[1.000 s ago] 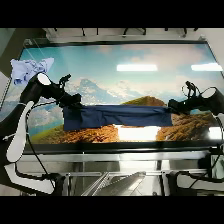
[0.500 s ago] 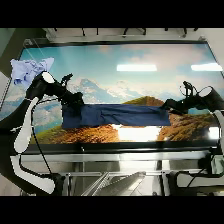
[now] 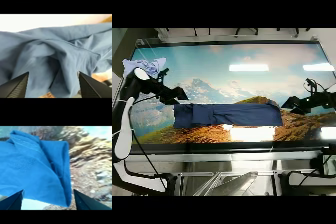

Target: Fold the shirts.

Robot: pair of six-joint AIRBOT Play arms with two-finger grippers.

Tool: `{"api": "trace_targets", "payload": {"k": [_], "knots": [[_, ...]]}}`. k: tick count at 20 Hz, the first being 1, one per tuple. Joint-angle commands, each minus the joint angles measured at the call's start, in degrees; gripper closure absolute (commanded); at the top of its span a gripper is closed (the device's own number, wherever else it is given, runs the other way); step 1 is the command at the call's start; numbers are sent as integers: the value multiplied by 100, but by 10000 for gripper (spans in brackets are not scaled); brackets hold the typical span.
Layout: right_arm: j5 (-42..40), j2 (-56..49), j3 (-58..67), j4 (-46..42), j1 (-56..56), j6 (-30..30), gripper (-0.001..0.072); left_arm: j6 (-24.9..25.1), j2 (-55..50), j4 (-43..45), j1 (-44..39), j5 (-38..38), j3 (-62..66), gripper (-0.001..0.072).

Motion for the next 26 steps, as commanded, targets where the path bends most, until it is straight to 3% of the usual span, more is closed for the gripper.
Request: {"api": "trace_targets", "payload": {"k": [1, 2, 9, 18, 19, 20, 21, 22, 26], "knots": [[149, -70, -70, 407, -533, -313, 2, -74, 636, -24, 413, -120, 4, 331], [149, -190, -138, 474, -570, -417, 2, -44, 833, -26, 411, -184, 2, 685], [127, -1056, -372, 754, -553, -942, 2, -140, 1773, -42, -337, 181, 4, 693], [-249, -1244, -376, 1377, 387, -1193, 5, -361, 1613, 2, -1311, 302, 0, 692], [-278, -1241, -376, 1423, 483, -1189, 45, -361, 1565, 0, -1403, 302, 0, 692], [-284, -1239, -376, 1425, 535, -1191, 217, -361, 1508, 2, -1517, 302, 0, 693], [-234, -1226, -376, 1434, 564, -1263, 537, -358, 1434, 2, -1650, 302, 0, 692], [-144, -1198, -376, 1427, 564, -1384, 694, -358, 1357, 2, -1794, 299, 0, 692], [216, -715, -376, 1421, 511, -1375, 695, -361, 833, 2, -2601, 514, -9, 693]]}}
